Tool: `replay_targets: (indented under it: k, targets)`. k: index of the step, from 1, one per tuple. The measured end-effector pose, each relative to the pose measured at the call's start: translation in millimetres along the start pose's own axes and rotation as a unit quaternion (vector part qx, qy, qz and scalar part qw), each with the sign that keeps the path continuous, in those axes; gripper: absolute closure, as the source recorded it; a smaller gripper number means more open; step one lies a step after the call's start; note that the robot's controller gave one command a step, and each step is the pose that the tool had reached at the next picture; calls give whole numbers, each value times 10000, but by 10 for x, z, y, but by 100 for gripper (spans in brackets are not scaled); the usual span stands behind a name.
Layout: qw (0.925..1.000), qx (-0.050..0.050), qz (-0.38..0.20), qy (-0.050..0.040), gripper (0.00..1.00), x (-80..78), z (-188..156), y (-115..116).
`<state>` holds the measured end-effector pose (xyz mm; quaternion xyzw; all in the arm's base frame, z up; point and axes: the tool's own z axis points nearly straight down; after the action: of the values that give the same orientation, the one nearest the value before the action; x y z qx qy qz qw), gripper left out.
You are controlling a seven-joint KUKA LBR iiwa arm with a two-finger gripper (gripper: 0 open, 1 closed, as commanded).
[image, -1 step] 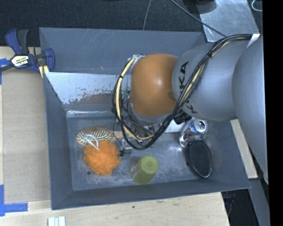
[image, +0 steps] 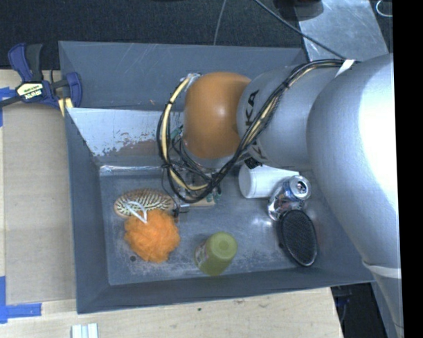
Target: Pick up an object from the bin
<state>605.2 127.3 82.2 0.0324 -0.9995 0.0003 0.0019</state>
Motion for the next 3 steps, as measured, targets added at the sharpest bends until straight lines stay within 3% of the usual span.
replay_targets:
  k: [1, 2, 3]
  targets:
    - [10000, -8, 4, -13, 100, 0, -40, 9]
    - [10000, -8, 5, -13, 0, 0, -40, 9]
    - [10000, -8, 4, -12, 100, 0, -40, 9]
